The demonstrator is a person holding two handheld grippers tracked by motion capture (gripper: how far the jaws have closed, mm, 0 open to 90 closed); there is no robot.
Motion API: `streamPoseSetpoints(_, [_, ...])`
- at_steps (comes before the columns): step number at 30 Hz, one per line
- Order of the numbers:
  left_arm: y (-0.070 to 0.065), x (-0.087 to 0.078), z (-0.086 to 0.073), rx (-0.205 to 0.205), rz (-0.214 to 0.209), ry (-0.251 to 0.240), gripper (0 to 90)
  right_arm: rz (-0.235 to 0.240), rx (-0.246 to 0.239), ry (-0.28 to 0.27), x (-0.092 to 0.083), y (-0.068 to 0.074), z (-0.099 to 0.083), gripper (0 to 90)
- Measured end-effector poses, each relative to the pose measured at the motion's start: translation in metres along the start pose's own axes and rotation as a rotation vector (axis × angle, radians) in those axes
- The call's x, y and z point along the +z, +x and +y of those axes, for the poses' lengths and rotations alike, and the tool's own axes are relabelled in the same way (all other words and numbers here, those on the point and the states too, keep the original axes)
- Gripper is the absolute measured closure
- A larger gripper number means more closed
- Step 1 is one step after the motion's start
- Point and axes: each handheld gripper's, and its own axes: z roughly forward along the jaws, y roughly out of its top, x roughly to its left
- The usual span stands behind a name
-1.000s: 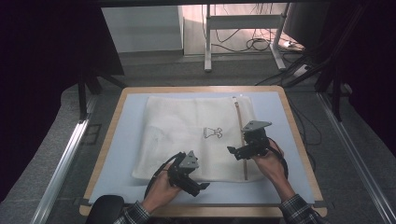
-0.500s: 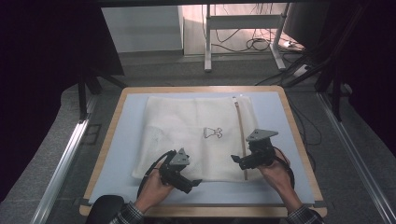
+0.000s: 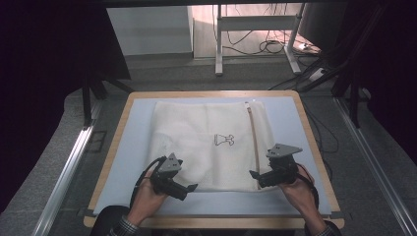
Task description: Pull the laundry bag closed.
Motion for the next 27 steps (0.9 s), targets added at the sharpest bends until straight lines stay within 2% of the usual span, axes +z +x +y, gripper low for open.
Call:
streamPoseSetpoints(3, [0.003,-0.006,-0.005,0.004,0.035,0.009,1.2,-0.009,-0.004,0.003,-0.004,0.001,-0.003,0.0])
streamPoseSetpoints(10, [0.010,-0.023,-0.016,-0.021,0.071,-0.005,1.4,-0.036,-0.005,0.007,-0.017,0.003,-0.013,0.0])
streamPoseSetpoints(14, [0.012,-0.030,-0.021,-0.039,0.078,-0.015,1.5,-0.039,0.003,0.006,-0.023,0.003,-0.017,0.0])
streamPoseSetpoints(22, [0.012,-0.039,-0.028,-0.045,0.093,-0.015,1.4,-0.056,0.032,0.007,-0.039,0.002,-0.031,0.0])
streamPoseSetpoints(27, [0.013,-0.046,-0.036,-0.072,0.101,-0.029,1.4,-0.069,0.047,0.021,-0.046,0.002,-0.038,0.0])
